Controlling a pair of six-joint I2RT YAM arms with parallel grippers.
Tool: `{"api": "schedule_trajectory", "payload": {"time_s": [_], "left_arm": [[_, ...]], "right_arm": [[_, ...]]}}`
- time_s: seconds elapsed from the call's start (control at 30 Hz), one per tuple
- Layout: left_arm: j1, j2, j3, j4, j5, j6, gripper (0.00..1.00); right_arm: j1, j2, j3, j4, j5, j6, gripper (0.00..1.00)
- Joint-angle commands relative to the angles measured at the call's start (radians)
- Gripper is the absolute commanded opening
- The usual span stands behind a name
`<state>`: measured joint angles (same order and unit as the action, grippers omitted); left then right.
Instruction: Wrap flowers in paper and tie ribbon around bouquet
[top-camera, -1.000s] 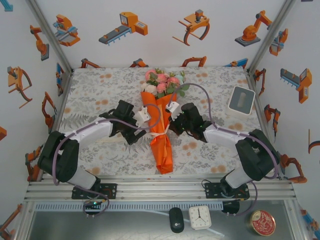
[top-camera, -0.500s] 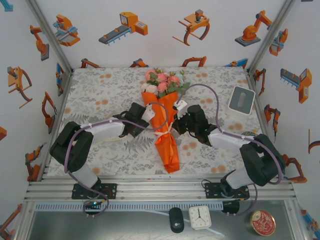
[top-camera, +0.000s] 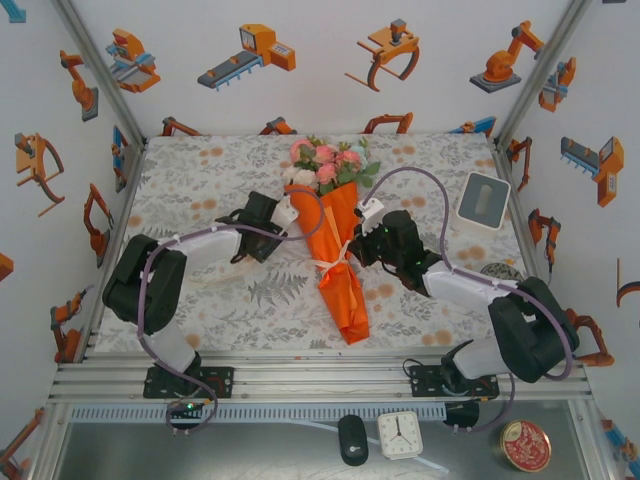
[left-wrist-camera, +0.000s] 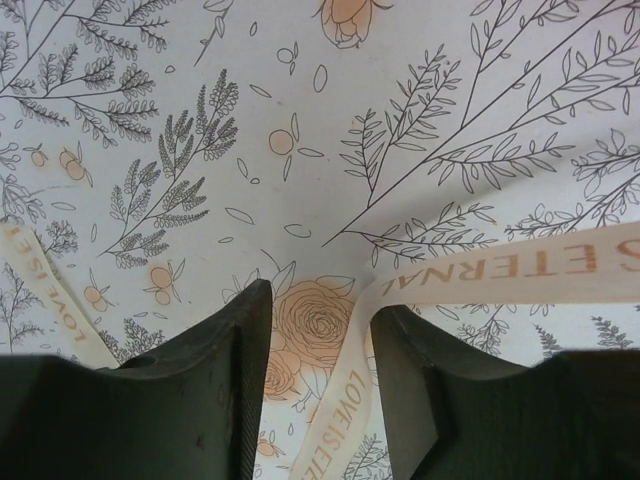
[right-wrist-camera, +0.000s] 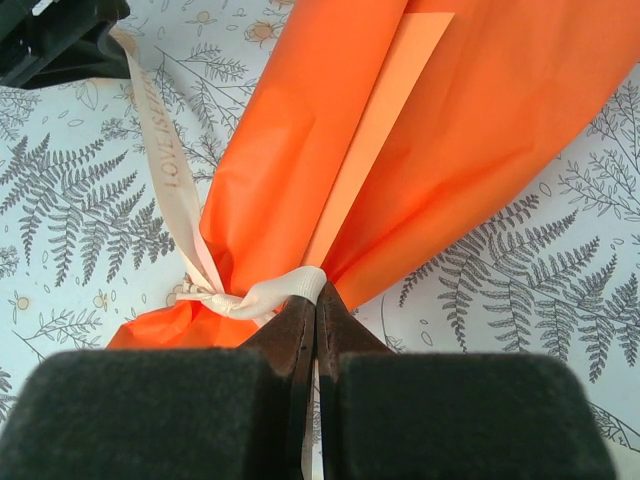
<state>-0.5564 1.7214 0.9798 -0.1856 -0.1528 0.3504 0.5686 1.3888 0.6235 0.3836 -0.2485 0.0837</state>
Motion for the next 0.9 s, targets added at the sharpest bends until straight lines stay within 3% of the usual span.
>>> {"api": "schedule_trajectory", "payload": {"time_s": [0.0,0.1,0.17,0.27,0.3,0.4,0.5,0.67,0.87], "left_arm": [[0.000,0.074,0.007,-0.103,0.061,0.023,0.34],[0.001,0.070,0.008,-0.105,0.063,0.023,0.00],[-0.001,0.013,0.007,-0.105,0.086,0.012,0.00],[-0.015,-0.155,0.002,-0.068,0.205,-0.046,0.00],[-0.023,-0.219,-0.015,-0.016,0.256,-0.075,0.00],[-0.037,-0.326,-0.071,0.149,0.356,-0.183,0.00],[-0.044,-0.349,-0.069,0.187,0.400,-0.257,0.00],[-0.006,-0.392,-0.089,0.253,0.363,-0.347,0.00],[0.075,-0.401,-0.069,0.251,0.322,-0.433,0.00]], "right_arm": [[-0.009,-0.023,-0.003,0.040,0.011,0.019,0.00],[-0.011,-0.017,0.016,0.006,0.006,0.035,0.00],[-0.013,-0.012,0.032,-0.032,0.016,0.054,0.02],[-0.034,0.006,0.062,-0.108,-0.002,0.116,0.31],[-0.049,0.012,0.082,-0.150,-0.020,0.141,0.36],[-0.116,0.004,0.107,-0.213,-0.105,0.204,0.39],[-0.182,-0.038,0.084,-0.217,-0.178,0.250,0.40],[-0.278,-0.067,0.036,-0.257,-0.196,0.282,0.46],[-0.276,0.021,0.066,-0.316,-0.173,0.106,0.52]]}}
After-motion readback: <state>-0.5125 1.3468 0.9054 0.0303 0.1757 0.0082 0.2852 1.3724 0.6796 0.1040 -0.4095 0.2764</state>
